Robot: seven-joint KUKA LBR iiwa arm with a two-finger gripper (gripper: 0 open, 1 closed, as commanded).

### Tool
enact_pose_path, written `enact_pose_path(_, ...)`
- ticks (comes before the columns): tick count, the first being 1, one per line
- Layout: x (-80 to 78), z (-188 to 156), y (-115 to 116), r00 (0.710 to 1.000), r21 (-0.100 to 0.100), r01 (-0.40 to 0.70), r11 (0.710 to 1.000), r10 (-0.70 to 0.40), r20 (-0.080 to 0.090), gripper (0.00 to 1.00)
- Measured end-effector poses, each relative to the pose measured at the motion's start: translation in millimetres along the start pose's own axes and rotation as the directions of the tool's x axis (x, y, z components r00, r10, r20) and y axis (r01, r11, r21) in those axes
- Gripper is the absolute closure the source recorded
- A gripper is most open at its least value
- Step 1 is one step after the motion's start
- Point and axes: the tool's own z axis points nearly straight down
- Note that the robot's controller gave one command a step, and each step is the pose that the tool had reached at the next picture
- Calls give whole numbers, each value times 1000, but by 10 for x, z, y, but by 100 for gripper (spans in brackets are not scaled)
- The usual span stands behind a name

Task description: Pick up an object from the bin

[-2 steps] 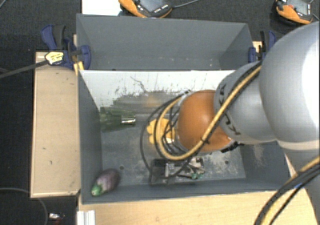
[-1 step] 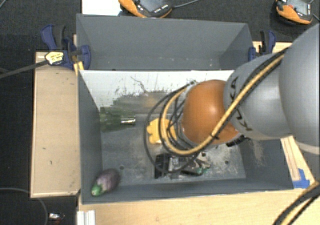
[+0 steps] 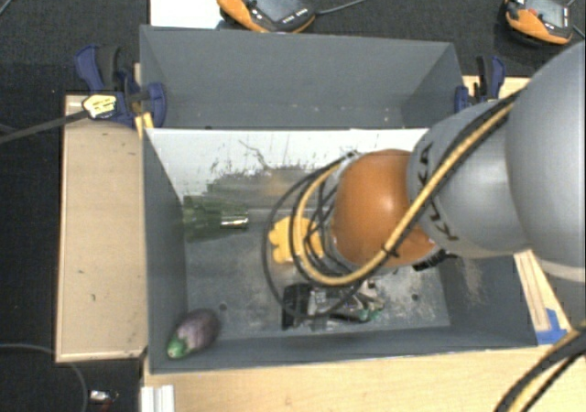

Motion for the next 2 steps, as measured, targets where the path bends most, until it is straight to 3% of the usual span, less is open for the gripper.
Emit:
enact_pose_path(1, -2, -482, -2, 1000, 0, 2, 1000, -2, 0, 100)
enact_pose_path(2, 23, -420, -8, 1000, 1, 2, 1000, -2, -10, 100)
